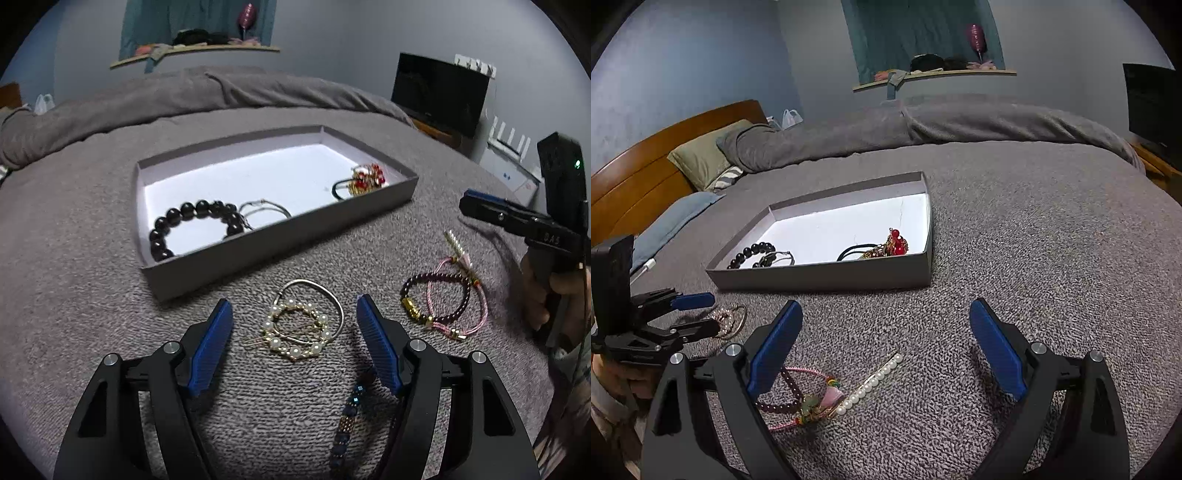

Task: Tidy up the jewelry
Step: 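Grasp the pearl bracelet with the left tool and lift it, then carry the pearl bracelet toward the tray while the right tool grasps the dark bead bracelet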

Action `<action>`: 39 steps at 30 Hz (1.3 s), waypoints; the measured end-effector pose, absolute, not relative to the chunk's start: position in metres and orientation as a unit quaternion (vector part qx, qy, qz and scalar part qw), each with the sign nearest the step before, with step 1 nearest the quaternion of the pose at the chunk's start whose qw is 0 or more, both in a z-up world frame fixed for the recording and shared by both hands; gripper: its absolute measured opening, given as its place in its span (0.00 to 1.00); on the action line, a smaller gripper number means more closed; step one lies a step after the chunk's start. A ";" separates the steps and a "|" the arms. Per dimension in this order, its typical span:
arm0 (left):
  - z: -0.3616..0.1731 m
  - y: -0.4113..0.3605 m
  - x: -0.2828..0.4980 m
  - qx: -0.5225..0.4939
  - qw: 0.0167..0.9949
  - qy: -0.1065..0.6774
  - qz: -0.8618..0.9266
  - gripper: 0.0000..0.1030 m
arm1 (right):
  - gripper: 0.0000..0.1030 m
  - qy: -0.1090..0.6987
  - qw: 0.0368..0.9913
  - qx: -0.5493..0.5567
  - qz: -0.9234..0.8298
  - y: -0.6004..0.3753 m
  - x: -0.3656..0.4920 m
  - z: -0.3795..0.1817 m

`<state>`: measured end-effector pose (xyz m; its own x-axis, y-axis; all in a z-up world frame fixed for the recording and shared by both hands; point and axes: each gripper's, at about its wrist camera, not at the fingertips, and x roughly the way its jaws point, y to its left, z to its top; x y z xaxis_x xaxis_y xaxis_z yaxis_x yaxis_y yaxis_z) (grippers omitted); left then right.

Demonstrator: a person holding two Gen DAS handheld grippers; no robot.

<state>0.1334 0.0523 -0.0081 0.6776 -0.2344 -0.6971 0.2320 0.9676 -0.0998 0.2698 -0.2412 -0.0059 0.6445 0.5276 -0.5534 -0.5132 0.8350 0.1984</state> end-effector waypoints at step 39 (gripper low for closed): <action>0.028 0.078 0.119 -0.018 0.942 0.318 -0.106 0.45 | 0.50 0.345 0.874 -0.049 0.339 -0.235 0.243 -0.020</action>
<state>0.1194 0.0781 0.0283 0.7758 -0.2104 -0.5948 0.1874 0.9771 -0.1013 0.2425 -0.2352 -0.0201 0.5317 0.5589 -0.6363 -0.6272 0.7647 0.1477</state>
